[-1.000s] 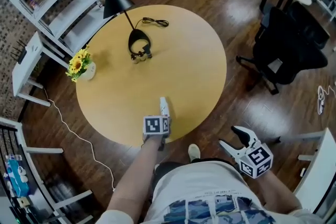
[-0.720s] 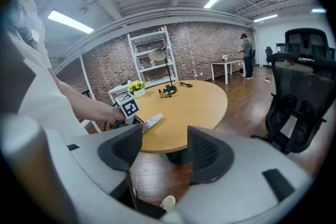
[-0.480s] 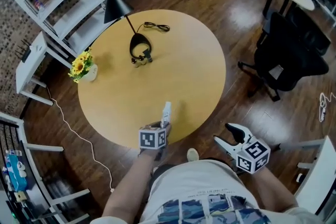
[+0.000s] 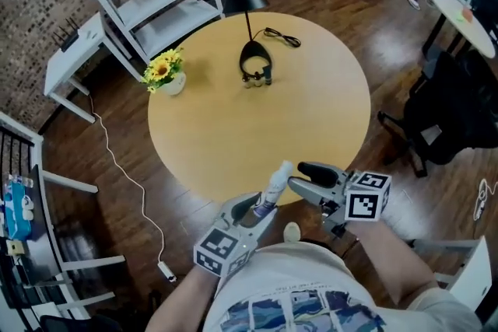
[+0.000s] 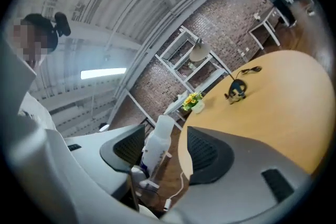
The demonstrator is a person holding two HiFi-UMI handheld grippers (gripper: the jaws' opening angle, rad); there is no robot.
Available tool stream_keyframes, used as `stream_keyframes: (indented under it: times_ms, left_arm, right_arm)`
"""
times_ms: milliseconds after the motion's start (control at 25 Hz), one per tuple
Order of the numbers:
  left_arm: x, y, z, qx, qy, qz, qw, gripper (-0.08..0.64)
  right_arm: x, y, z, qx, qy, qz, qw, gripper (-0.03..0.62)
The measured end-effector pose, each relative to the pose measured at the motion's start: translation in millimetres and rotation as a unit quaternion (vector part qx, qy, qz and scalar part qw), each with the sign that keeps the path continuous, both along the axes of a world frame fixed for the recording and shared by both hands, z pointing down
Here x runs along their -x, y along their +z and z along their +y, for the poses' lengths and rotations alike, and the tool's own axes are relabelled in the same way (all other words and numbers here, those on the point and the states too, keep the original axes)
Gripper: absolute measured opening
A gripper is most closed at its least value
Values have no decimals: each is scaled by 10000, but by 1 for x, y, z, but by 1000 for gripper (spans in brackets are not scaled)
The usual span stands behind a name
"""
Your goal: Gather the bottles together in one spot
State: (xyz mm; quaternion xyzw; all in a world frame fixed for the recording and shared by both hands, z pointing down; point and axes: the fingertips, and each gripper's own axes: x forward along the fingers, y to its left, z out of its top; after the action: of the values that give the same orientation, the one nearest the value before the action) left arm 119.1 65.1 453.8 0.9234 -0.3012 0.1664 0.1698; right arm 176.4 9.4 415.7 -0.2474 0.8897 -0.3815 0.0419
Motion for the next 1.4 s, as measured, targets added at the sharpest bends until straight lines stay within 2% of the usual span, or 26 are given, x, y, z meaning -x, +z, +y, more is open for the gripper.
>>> stream_keyframes:
  times_ms: [80, 120, 200, 400, 600, 760, 920, 1120, 1280, 1400]
  left_arm:
    - [20, -8, 9, -264, 87, -27, 9996, 187]
    - [32, -8, 14, -335, 105, -35, 9994, 187]
    - [57, -9, 21, -409, 102, 18, 9991, 187]
    - [118, -7, 37, -528, 246, 90, 9983, 187]
    - [141, -4, 39, -471, 538, 199, 9972, 190]
    - [156, 1, 36, -465, 713, 57, 9964, 193]
    - [181, 10, 32, -145, 565, 13, 9983, 196]
    - [214, 41, 21, 592, 64, 117, 9982, 196]
    - [225, 46, 0, 1053, -360, 507, 9925, 195]
    - [226, 46, -18, 1217, -659, 579, 9887, 195]
  right_arm:
    - [35, -14, 0, 199, -257, -480, 9983, 263]
    - [50, -19, 2, 271, -340, -666, 9968, 237]
    - [77, -23, 7, 302, -385, -739, 9961, 107]
    - [139, -23, 27, 385, -216, -582, 9973, 106]
    - [164, -29, 31, 151, 37, -373, 9992, 104]
    - [181, -36, 34, -162, 253, 3, 9995, 104]
    - [171, -47, 28, -679, 655, 728, 9929, 104]
    - [123, -38, -2, -1158, 1233, 1879, 9675, 104]
    - [84, -22, -52, -1222, 1485, 2326, 9534, 104]
    - [60, -8, -92, -1391, 1479, 2607, 9438, 104]
